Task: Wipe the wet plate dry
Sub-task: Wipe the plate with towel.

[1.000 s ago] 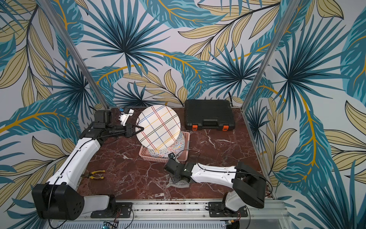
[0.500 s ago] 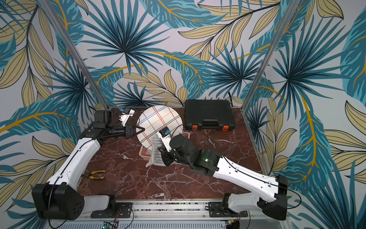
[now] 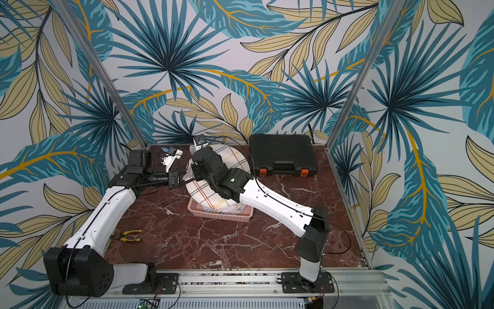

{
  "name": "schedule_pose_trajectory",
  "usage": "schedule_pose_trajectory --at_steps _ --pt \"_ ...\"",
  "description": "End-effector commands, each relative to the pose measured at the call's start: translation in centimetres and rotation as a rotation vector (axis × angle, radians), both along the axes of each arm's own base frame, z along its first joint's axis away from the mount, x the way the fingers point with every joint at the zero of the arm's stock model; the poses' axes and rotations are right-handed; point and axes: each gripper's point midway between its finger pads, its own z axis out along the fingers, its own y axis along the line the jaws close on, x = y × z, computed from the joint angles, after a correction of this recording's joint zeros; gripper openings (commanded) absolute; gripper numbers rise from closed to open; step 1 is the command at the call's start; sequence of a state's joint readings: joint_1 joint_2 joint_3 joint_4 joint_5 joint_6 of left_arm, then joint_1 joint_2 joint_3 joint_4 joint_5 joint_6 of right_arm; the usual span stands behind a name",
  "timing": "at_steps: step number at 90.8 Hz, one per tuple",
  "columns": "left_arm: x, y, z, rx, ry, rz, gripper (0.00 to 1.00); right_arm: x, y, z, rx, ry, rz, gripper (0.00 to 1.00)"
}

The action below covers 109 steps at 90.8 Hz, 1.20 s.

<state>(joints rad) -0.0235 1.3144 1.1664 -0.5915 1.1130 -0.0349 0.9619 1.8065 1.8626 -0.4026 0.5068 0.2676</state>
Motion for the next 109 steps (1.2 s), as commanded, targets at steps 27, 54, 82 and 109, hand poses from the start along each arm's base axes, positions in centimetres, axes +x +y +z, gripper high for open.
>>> schedule_pose_trajectory --at_steps 27,54,82,109 --pt "-1.5 -0.7 2.8 -0.069 -0.076 -0.075 0.0 1.1 -12.6 -3.5 -0.056 0.037 -0.273 0.0" --pt "-1.4 -0.7 2.4 -0.062 -0.074 -0.075 0.0 0.3 -3.6 -2.2 -0.056 0.049 0.018 0.0" --pt "-1.3 -0.6 2.2 -0.048 -0.076 -0.069 0.0 -0.9 3.0 -2.2 0.004 0.112 0.197 0.0" --pt "-1.0 -0.6 2.0 -0.048 -0.068 -0.058 0.0 -3.4 1.6 -7.6 0.015 0.236 0.224 0.0"
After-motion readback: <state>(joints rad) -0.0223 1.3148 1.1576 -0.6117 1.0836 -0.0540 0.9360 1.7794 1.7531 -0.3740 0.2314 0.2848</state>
